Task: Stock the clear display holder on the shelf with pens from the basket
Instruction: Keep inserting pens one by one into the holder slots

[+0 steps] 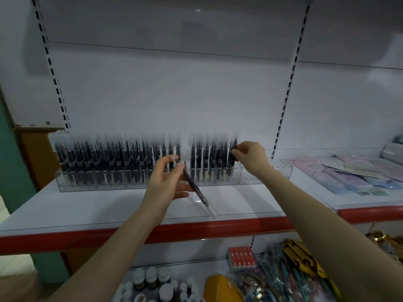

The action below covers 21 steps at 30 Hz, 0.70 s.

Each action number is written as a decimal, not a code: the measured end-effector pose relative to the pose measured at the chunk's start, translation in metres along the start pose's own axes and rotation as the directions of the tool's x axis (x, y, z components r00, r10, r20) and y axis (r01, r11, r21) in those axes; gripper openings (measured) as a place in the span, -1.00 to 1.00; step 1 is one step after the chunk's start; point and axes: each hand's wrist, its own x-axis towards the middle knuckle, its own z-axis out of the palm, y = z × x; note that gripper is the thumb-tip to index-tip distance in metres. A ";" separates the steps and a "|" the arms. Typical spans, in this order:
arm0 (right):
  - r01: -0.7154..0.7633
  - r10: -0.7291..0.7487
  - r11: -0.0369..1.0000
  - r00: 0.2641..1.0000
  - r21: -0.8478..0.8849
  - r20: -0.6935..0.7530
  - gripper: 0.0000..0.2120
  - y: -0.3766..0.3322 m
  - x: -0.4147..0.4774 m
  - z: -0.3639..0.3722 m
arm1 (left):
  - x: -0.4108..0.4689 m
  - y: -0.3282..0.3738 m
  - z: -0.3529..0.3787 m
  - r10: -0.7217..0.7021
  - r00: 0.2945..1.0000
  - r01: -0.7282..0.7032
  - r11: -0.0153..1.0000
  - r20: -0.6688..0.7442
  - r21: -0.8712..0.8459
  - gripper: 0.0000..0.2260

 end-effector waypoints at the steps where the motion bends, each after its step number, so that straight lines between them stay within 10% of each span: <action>1: -0.005 0.005 1.000 1.000 -0.003 0.010 -0.77 0.001 0.000 0.001 | 0.000 0.001 0.000 -0.012 1.000 0.012 1.000 -0.014 -0.026 -0.88; 11: -0.086 0.086 0.995 0.996 0.056 -0.005 -0.69 0.009 -0.004 0.005 | 0.005 0.005 -0.002 -0.171 0.985 0.141 0.889 -0.030 -0.437 -0.90; 15: -0.073 0.128 0.933 0.983 0.351 -0.135 -0.82 0.007 -0.025 -0.001 | 0.006 0.004 0.002 -0.176 0.984 0.138 0.833 -0.021 -0.535 -0.90; 21: -0.265 0.105 0.597 0.961 0.757 0.254 -0.86 -0.019 -0.062 0.005 | 0.002 -0.003 0.024 -0.086 0.996 0.068 0.890 -0.019 -0.451 -0.84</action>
